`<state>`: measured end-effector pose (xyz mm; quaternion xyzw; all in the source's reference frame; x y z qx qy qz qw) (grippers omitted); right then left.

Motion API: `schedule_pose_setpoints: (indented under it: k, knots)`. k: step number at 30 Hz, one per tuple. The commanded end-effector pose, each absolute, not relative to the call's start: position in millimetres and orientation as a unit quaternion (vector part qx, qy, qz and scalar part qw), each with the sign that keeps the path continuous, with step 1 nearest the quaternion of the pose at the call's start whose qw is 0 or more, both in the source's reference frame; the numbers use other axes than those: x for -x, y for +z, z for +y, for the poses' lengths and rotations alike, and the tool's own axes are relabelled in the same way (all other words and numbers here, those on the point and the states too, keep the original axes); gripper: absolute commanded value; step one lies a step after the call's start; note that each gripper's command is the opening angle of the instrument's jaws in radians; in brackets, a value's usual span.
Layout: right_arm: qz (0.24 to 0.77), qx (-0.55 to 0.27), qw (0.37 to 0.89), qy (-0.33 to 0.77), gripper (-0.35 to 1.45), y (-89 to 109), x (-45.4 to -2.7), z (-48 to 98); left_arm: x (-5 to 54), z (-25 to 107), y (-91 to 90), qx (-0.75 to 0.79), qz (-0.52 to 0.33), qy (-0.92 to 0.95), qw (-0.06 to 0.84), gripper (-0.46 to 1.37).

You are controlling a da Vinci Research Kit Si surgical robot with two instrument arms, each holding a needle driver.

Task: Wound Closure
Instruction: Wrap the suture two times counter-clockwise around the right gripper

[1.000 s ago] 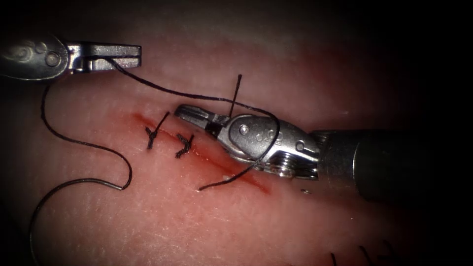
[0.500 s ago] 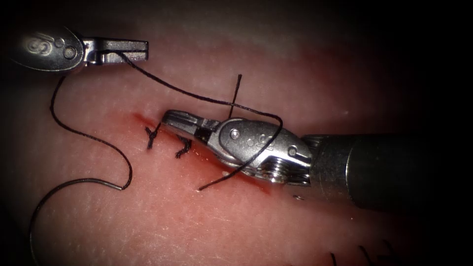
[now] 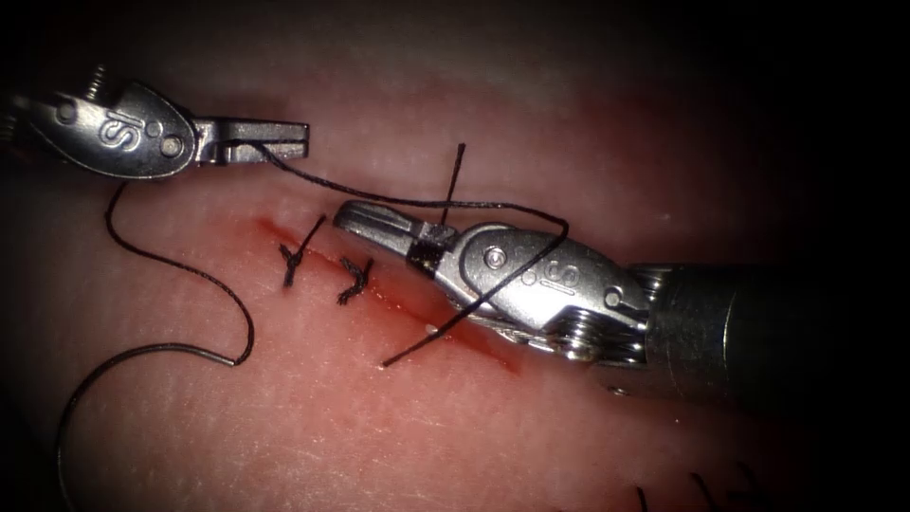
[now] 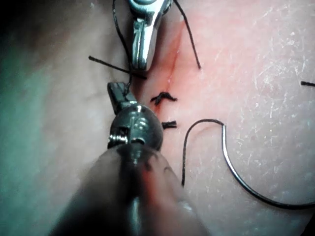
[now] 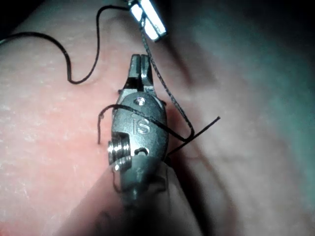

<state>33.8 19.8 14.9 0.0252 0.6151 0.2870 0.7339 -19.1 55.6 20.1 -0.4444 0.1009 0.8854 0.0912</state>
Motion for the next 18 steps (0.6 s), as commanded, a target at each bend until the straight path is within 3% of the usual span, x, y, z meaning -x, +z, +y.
schedule_pose_setpoints:
  k: [1,18]
  knots:
    - [0.617,-0.027,0.733,0.285,-0.35,14.9,-33.8,19.8,19.2,55.4,20.3,0.443,0.099,0.887,0.088,-0.35]
    - [0.641,-0.039,0.715,0.277,-0.35,14.0,-33.9,19.6,20.0,52.6,22.6,0.439,0.098,0.889,0.092,-0.35]
